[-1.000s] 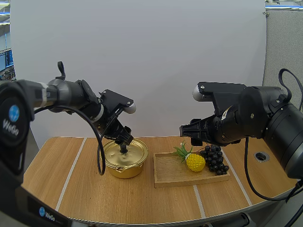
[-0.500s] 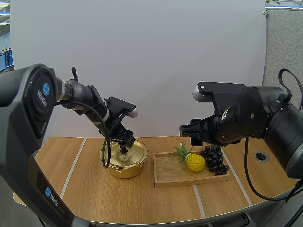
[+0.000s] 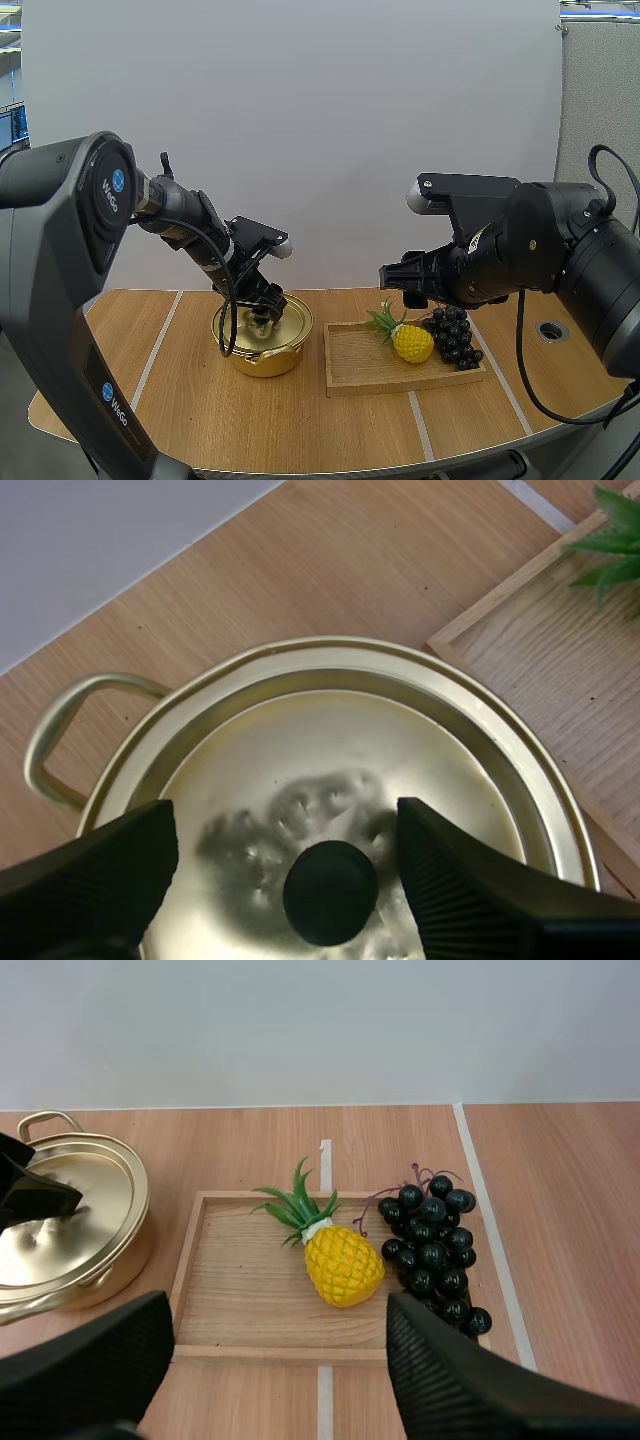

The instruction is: Open the pot, put the pineapple inside, and close it

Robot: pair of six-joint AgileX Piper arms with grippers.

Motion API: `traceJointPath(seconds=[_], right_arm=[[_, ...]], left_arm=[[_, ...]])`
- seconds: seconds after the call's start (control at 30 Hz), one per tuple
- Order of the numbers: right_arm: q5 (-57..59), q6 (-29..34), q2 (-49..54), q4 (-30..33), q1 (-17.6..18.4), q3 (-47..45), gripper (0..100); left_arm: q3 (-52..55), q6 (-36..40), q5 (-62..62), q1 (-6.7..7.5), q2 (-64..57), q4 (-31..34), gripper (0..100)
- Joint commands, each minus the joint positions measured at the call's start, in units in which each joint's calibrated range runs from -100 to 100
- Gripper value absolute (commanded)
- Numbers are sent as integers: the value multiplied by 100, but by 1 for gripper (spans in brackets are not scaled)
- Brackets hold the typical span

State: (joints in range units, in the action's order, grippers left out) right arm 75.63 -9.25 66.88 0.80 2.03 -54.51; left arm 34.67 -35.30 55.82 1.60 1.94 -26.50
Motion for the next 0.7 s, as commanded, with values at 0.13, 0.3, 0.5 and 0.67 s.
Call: traceJointPath(seconds=[0.13,0.3,0.5,0.67], right_arm=[[-35,-4,10,37,-22,32,100],[-35,-4,10,37,-22,32,100],[-35,-4,10,37,-22,32,100],[-35,-4,10,37,-22,32,100]], left_arm=[[-24,17,338,24,47,-52,47],[-24,7,932,24,47,-30,0],[-140,16,1490,24,-200,100,0],[-505,233,1906,24,-769,100,0]])
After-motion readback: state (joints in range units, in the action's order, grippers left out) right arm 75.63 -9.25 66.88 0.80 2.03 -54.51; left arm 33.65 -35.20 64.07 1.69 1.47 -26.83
